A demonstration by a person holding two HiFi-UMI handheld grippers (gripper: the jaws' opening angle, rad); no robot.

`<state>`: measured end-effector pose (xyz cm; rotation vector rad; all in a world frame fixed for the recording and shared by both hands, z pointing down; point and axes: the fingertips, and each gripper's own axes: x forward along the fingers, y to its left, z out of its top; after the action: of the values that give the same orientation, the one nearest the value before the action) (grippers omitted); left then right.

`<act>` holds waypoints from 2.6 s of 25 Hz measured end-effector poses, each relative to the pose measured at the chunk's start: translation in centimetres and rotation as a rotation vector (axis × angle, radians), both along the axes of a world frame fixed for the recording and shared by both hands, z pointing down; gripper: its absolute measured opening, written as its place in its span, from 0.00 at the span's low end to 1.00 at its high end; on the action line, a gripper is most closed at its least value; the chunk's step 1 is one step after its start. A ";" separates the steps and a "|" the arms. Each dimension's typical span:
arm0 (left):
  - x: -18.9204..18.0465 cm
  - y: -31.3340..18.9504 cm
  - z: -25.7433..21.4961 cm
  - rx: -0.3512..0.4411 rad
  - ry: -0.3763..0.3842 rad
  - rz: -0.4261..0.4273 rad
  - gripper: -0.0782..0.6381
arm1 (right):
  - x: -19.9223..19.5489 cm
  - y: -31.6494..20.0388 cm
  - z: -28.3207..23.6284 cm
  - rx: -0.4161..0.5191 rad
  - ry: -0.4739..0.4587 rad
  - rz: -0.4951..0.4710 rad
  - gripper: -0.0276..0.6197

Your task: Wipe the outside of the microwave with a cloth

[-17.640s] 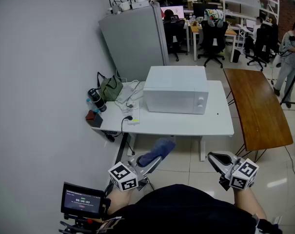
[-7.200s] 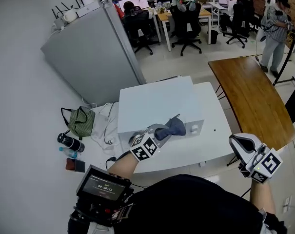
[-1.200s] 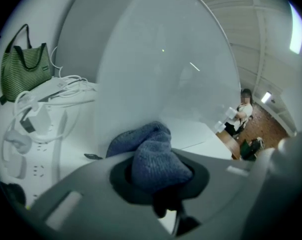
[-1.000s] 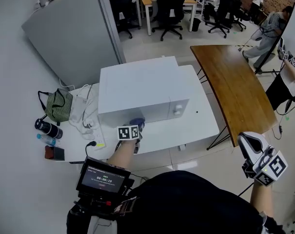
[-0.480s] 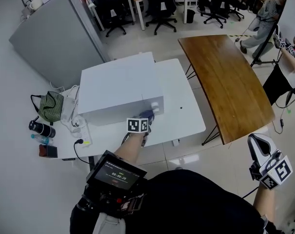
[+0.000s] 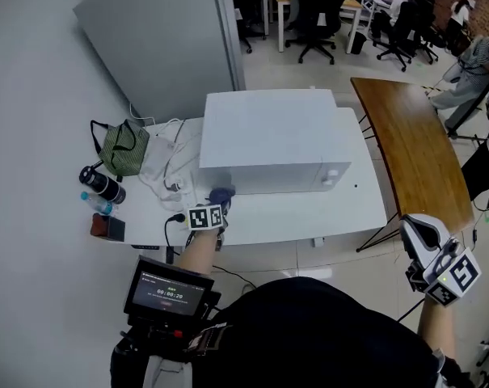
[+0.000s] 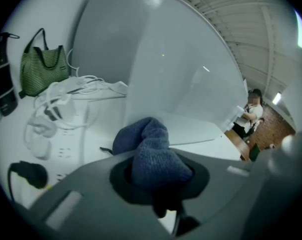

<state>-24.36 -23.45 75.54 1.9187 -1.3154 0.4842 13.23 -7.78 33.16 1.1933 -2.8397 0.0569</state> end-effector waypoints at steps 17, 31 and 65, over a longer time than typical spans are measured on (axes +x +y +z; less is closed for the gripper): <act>10.7 -2.7 2.0 -0.063 -0.047 0.126 0.19 | 7.2 -0.4 1.3 -0.013 0.072 0.073 0.05; 42.4 -4.0 1.1 -0.007 0.024 0.371 0.19 | 31.0 5.0 3.3 -0.049 0.077 0.313 0.05; 12.0 23.5 -26.0 0.634 0.283 0.616 0.19 | -8.9 8.5 -1.0 0.033 -0.097 -0.192 0.05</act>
<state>-12.33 0.05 49.54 2.8135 -0.7118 0.0604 4.33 0.67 32.16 0.9423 -3.0366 0.0604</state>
